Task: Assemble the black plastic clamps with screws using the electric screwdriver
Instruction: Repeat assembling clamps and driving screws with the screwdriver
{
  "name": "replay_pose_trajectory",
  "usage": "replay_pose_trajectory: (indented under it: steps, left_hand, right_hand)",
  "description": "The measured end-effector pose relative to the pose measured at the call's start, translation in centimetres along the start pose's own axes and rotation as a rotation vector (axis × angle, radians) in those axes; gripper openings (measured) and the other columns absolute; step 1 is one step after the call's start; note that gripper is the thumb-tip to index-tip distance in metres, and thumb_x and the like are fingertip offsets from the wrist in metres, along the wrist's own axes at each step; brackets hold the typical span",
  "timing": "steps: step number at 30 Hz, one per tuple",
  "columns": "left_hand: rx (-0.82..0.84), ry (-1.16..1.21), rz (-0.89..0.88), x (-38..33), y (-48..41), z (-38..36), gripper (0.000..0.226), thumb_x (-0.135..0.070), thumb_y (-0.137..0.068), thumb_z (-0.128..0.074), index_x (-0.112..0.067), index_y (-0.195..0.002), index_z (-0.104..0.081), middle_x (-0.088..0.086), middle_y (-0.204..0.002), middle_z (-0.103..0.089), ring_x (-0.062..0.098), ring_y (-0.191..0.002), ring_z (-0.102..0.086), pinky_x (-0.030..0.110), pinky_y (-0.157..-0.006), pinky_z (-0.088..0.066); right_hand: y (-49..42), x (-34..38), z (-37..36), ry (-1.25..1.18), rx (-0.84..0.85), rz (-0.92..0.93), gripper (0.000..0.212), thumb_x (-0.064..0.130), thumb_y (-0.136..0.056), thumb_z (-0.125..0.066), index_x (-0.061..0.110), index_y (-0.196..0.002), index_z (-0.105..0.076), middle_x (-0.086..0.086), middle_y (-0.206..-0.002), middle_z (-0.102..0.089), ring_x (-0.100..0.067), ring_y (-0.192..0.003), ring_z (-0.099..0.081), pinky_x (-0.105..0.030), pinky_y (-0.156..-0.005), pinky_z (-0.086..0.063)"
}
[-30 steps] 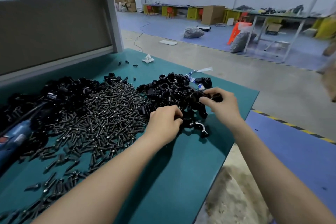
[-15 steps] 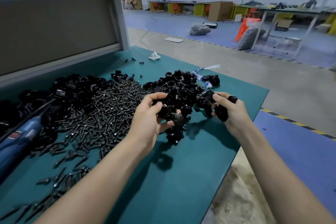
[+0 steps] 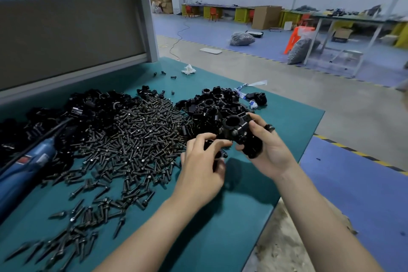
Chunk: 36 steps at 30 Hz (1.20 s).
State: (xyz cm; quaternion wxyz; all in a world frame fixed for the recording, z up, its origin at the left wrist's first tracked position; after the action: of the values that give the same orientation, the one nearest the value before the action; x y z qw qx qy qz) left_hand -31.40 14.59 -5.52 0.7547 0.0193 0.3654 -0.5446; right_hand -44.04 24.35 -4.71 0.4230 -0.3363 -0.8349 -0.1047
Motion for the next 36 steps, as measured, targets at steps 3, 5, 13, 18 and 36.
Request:
replay_pose_trajectory:
  steps: [3,5,13,18,36]
  left_hand:
    - [-0.128,0.227,0.014,-0.4,0.7,1.0,0.041,-0.011,-0.088,-0.057,-0.033,-0.123,-0.057,-0.005,-0.141,-0.047,0.011,-0.135,-0.035,0.037,-0.113,-0.028]
    - [-0.151,0.489,0.010,-1.1,1.1,2.0,0.040,-0.022,-0.088,-0.055,-0.036,-0.125,-0.053,-0.010,-0.130,-0.057,0.002,-0.123,-0.051,0.028,-0.106,-0.041]
    - [-0.102,0.808,0.031,-2.9,2.7,4.6,0.039,-0.017,-0.080,-0.065,-0.042,-0.110,-0.067,-0.004,-0.111,-0.066,0.016,-0.094,-0.068,0.028,-0.088,-0.052]
    - [-0.290,0.717,-0.005,-2.8,5.0,6.2,0.045,-0.016,-0.068,-0.079,-0.039,-0.105,-0.069,-0.006,-0.104,-0.068,0.019,-0.095,-0.065,0.031,-0.087,-0.051]
    - [-0.536,0.393,0.210,1.7,11.0,12.6,0.026,-0.026,-0.082,-0.050,-0.044,-0.085,-0.069,-0.017,-0.087,-0.055,0.004,-0.089,-0.056,0.015,-0.083,-0.041]
  right_hand:
    - [0.3,-0.9,0.1,-0.094,-0.025,-0.062,0.016,0.019,-0.080,-0.057,0.018,-0.093,-0.065,-0.005,-0.090,-0.068,-0.014,-0.071,-0.064,-0.022,-0.050,-0.046]
    - [0.6,-1.3,0.1,-0.068,-0.026,-0.096,0.023,0.023,-0.080,-0.056,0.015,-0.102,-0.058,-0.003,-0.090,-0.069,-0.011,-0.071,-0.065,-0.021,-0.051,-0.047]
    - [1.1,-2.5,-2.8,-0.101,0.137,-0.266,0.060,0.040,-0.032,-0.096,0.017,-0.085,-0.080,-0.005,-0.087,-0.074,-0.016,-0.074,-0.069,-0.023,-0.062,-0.052]
    - [1.9,-4.2,-6.9,-0.200,0.263,-0.330,0.059,0.036,-0.032,-0.096,0.020,-0.086,-0.080,-0.002,-0.084,-0.073,-0.014,-0.077,-0.069,-0.026,-0.079,-0.047]
    - [4.4,-9.3,-14.4,0.035,-0.008,-0.418,0.042,0.050,-0.079,-0.062,0.011,-0.094,-0.062,-0.012,-0.089,-0.064,-0.023,-0.080,-0.063,-0.031,-0.070,-0.055]
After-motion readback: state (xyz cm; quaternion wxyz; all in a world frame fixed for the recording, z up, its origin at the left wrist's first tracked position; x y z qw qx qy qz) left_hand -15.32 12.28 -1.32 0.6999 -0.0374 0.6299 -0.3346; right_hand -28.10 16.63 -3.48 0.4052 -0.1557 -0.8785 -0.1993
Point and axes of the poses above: each hand's wrist, its own y-axis away from the middle knuckle, its own z-axis out of the back of the hand, x = y × z, the point moved 1 cm from there along -y, towards the middle knuckle
